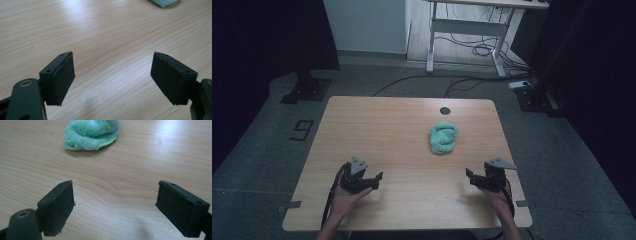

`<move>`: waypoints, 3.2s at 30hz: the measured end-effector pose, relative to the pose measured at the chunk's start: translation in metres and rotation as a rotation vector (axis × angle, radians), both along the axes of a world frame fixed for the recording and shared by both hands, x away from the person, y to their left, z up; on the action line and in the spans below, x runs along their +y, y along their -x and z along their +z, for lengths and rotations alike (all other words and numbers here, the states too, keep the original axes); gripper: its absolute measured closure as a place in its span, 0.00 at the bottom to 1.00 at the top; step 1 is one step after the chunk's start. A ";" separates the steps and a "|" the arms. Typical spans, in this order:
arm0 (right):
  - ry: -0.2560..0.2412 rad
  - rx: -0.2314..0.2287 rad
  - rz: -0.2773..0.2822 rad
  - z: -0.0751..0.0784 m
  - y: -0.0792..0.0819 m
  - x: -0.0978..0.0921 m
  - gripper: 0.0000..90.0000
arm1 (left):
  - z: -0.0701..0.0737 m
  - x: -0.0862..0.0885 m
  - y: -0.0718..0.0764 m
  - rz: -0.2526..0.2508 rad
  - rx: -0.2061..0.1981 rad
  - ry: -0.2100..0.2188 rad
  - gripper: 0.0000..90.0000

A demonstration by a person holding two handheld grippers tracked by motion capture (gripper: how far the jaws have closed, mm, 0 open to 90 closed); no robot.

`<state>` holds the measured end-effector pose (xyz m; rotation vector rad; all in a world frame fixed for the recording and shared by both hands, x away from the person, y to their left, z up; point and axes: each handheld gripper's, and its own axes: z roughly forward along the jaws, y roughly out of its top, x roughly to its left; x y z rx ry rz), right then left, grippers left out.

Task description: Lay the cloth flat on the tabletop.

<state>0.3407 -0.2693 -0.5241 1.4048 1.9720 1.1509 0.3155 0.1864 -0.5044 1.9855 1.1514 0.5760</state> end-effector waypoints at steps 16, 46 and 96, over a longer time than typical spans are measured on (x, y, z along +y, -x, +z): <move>-0.028 -0.017 0.035 0.009 -0.012 0.012 0.17 | -0.007 0.003 -0.002 -0.024 0.060 0.014 0.24; -0.078 -0.004 0.153 0.018 -0.079 0.072 0.16 | -0.007 0.015 0.012 0.003 0.100 0.046 0.25; -0.025 0.044 0.121 -0.004 -0.136 0.075 0.83 | -0.008 0.023 0.010 0.058 0.081 0.082 0.30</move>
